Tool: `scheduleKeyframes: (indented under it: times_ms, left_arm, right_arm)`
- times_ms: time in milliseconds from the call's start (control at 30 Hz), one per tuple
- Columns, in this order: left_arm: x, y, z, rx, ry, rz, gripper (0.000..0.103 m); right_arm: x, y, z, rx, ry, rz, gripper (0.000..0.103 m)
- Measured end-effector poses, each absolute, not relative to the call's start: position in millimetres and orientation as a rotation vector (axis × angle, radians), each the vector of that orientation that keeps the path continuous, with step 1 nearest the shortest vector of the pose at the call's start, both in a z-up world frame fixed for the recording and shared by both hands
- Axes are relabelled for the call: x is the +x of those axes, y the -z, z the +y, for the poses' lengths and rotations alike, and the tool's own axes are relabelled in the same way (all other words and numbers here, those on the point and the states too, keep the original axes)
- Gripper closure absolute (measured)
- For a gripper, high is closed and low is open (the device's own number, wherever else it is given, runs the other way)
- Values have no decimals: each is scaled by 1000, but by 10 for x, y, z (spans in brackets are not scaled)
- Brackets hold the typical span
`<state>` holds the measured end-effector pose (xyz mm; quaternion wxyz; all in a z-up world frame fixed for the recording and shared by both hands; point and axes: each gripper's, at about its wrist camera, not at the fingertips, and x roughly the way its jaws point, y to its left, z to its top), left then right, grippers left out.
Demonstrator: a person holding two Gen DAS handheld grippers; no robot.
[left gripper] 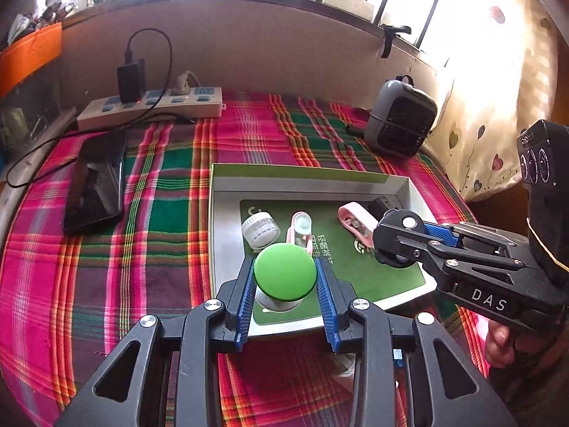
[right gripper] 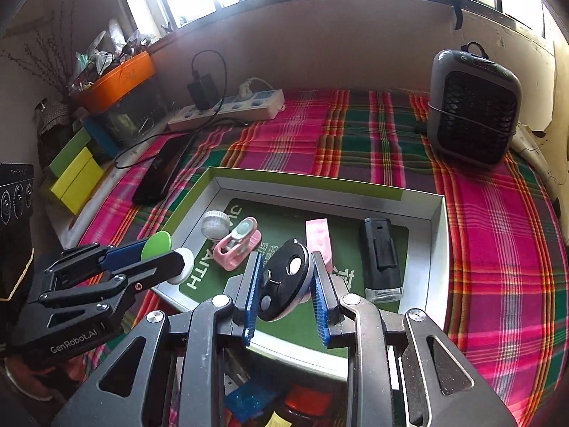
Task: Organize rigid objects
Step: 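Carry the green holder and black disc over the white tray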
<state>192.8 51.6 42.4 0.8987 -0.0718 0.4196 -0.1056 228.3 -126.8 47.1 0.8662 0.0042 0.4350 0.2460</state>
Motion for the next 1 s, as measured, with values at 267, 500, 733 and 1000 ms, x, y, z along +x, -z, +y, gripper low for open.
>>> scheduleKeyframes:
  times_ms: [267,500,733,1000]
  left_arm:
    - [2024,-307,542,-153,212,893,71]
    - [2063,-261,505,-135,214,898,71]
    - [2104,-238,478,-122,209,897,71]
    - [2135,-208,445,-117,211,902,71]
  right_arm:
    - [2415,-325,-1087,-32,-561,954,76]
    - [2503,-239,-994,-69,-554,969,76]
    - [2576,-193,-979,-110,-527,964,76]
    - [2631,-145,-946,-148,-505,951,76]
